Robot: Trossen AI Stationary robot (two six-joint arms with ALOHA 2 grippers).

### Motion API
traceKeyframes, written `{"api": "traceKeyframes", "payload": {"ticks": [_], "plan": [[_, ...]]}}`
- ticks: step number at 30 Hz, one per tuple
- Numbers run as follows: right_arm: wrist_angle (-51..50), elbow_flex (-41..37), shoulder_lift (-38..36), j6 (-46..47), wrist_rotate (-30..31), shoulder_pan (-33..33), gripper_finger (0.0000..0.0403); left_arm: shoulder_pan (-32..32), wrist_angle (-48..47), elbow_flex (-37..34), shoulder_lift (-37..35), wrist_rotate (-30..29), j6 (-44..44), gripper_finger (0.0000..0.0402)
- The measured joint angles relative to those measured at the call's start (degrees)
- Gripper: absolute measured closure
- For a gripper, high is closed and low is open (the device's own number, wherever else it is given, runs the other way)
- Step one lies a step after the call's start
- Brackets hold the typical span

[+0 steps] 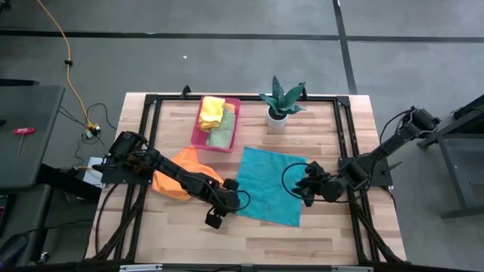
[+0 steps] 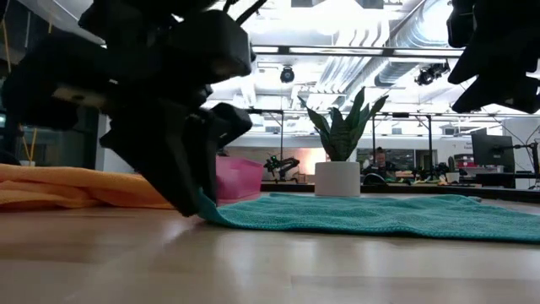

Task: Fold microfiber towels
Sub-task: Fold the blue microfiber cloth

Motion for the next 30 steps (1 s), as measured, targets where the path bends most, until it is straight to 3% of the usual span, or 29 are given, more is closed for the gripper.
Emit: {"api": "traceKeyframes", "payload": {"ticks": [5, 10, 13, 16, 22, 30], "plan": [[-0.01, 0.00, 0.00, -0.48, -0.01, 0.02, 0.0220, 0.00, 0.13, 0.07, 0.04, 0.48, -0.61, 0.0328], [1.25, 0.00, 0.00, -6.96, -1.52, 0.02, 0.0220, 0.00, -0.06, 0.07, 0.04, 0.33, -1.13, 0.0387], [2.76, 0.00, 0.00, -7.81, -4.89, 0.00, 0.0220, 0.46, -0.70, 0.07, 0.04, 0.31, -2.83, 0.0394], [3.91, 0.00, 1.27, -11.07, -13.24, 0.02, 0.0220, 1.18, -0.85, 0.07, 0.04, 0.59, -4.87, 0.0398], [5.92, 0.47, 9.32, -13.89, -27.47, 2.24, 0.0220, 1.97, -0.85, 0.07, 0.04, 0.91, -6.25, 0.0400], [2.19, 11.58, 24.70, -27.52, -27.96, 5.11, 0.0220, 2.14, -0.76, 0.07, 0.02, 2.27, -8.17, 0.0401]]}}
